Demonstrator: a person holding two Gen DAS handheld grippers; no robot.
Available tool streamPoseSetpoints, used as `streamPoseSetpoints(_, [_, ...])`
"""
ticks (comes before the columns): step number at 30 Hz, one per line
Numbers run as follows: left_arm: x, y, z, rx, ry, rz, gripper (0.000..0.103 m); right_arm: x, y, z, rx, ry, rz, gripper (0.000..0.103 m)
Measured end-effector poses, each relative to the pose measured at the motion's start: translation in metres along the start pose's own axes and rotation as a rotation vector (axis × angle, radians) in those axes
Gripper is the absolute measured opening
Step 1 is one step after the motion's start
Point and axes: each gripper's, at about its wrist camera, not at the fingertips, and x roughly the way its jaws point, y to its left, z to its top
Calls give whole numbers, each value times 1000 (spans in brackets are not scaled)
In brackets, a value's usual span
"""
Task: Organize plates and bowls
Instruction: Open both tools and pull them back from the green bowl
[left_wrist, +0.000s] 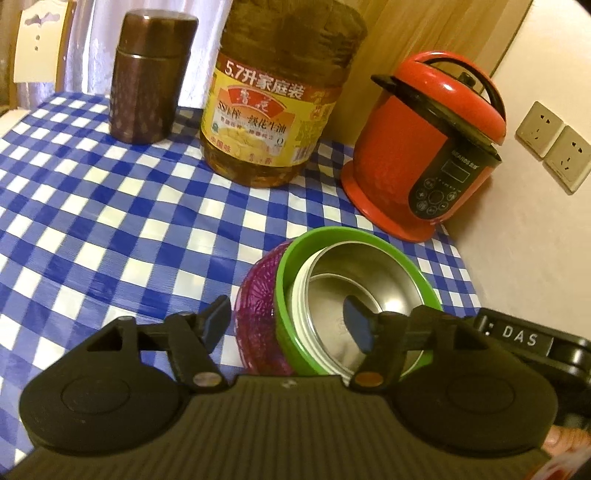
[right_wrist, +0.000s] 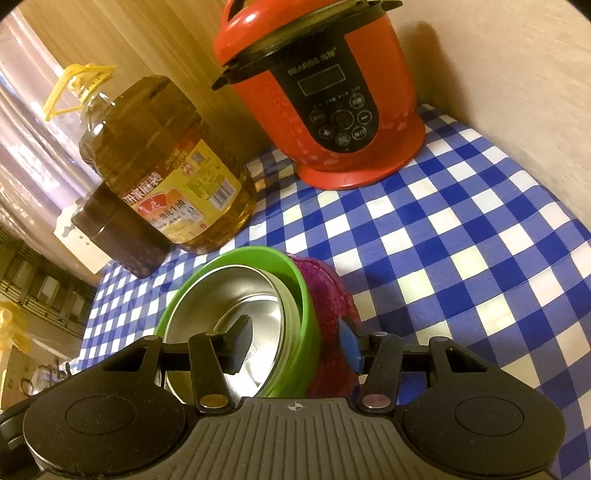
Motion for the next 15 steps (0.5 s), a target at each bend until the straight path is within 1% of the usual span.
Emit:
streamPoseSetpoints(4, [-11,0,-5,13,-16,11,69,-9,0,-2,-4,-2,-5,52])
streamPoseSetpoints(6, [-16,0,-8,22,-17,22,75,-14,0,-3,-5,-1,-9,52])
streamPoseSetpoints(8, [-22,0,-12,36,-25,32,77,-19,0,-5,-9,0,-14,52])
streamPoseSetpoints(12, [-32,2,-20,44,-25,35,79,-28,-1,-11,-12,8,-27,52])
streamPoseSetpoints(15, [-39,-1,-28,81,-32,59,79,-36,-2,-16,-14,10,-30,52])
